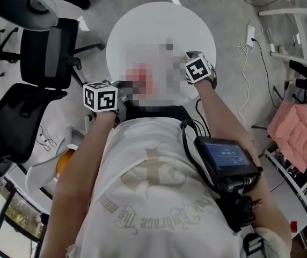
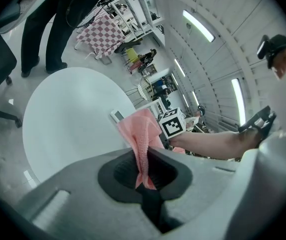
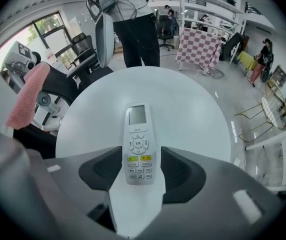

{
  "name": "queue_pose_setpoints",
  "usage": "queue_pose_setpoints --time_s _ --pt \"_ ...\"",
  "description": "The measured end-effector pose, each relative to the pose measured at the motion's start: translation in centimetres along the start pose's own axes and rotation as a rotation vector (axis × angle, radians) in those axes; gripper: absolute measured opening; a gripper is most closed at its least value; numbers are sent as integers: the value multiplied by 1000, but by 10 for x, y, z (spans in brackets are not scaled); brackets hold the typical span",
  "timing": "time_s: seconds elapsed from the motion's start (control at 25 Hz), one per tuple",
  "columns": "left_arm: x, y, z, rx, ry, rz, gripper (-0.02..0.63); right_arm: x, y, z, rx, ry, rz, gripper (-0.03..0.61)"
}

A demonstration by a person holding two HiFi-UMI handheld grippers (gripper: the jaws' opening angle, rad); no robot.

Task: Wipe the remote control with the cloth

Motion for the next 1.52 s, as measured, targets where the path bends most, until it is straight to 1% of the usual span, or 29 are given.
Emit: queue_pose_setpoints --time_s 0.04,0.16,0.32,0.4,0.52,0.64,0.76,0.88,1.08,1.24,1.36,1.52 --pt "-1 -1 1 7 1 -3 20 -6 0 0 15 -24 -8 241" --pt "-3 -5 7 34 2 -13 20 -26 -1 4 51 -102 -36 157" --pt "-7 -8 19 78 -1 -21 20 -51 -1 4 135 -192 -87 100" --pt "-10 -7 26 102 0 -28 20 -63 -1 6 176 -242 -119 61" --pt "-12 -10 36 151 14 -58 19 -86 1 11 251 -337 -163 8" --pt "-11 -21 44 220 24 -94 20 -113 4 13 336 -456 -191 8" --pt "-9 -33 52 332 49 -125 20 -142 10 13 393 -576 -229 8" --pt "-8 -47 59 441 71 -157 20 -169 22 13 419 -683 -255 8" --pt "-9 -68 73 569 66 -216 20 -204 45 14 454 -821 -291 8" --pt "-11 -83 84 631 44 -246 20 -226 64 16 455 -892 -309 8" --pt "-12 -94 89 655 22 -267 20 -238 75 11 450 -921 -329 8" --pt "-6 -101 91 685 15 -294 20 -247 79 1 475 -952 -361 8"
Point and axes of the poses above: the fingertips, and each gripper's own axes: x forward along the fingers, y to its left, z out of its top, the point moved 4 cm from there along -x, backward along the fingers, and after that the axes turned 6 degrees about -y, right-handed, at the moved point
